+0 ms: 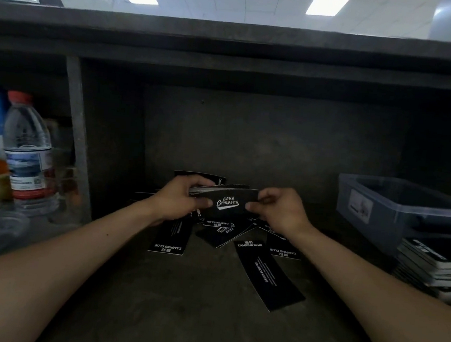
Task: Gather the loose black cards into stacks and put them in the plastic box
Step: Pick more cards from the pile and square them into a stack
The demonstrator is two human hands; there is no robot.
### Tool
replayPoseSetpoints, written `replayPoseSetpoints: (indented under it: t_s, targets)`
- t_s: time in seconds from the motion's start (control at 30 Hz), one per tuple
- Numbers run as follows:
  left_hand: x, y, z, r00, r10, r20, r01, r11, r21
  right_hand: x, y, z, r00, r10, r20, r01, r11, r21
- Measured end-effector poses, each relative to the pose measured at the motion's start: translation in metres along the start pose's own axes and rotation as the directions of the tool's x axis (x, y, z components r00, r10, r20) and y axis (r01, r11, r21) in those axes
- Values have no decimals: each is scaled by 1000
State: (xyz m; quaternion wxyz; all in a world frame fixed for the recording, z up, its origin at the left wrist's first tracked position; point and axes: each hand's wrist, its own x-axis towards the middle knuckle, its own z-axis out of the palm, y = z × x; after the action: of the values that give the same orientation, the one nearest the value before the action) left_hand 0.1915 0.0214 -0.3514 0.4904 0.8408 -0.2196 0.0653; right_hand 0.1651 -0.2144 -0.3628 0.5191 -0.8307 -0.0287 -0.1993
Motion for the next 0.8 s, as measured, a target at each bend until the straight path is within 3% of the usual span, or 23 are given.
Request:
replayPoseSetpoints:
  t_s: [0.13,0.3,0.43,0.53,0.67,0.8]
  targets:
    - [3,-2,-2,995,8,-98,-10,1000,-21,0,-3,1,992,-126,7,123,956,-268]
    - [10,-7,-14,953,-19,-302,7,999,-40,-10,-6,3,912,-180,369,315,884,-346]
    - [13,-10,-17,937,-69,-342,45,996,-78,-14,-8,7,842,-148,519,387,836,-389]
    - [14,-11,-15,943,-67,-325,49,997,-63,-9,-14,-1,847,-206,490,449,771,-451]
    - [13,-12,-12,951,-86,-297,69,995,-65,-6,-13,-14,906,-210,368,399,715,-575]
    - [12,-13,-8,969,-99,-227,84,994,-72,-5,-5,-12,915,-138,380,327,805,-495]
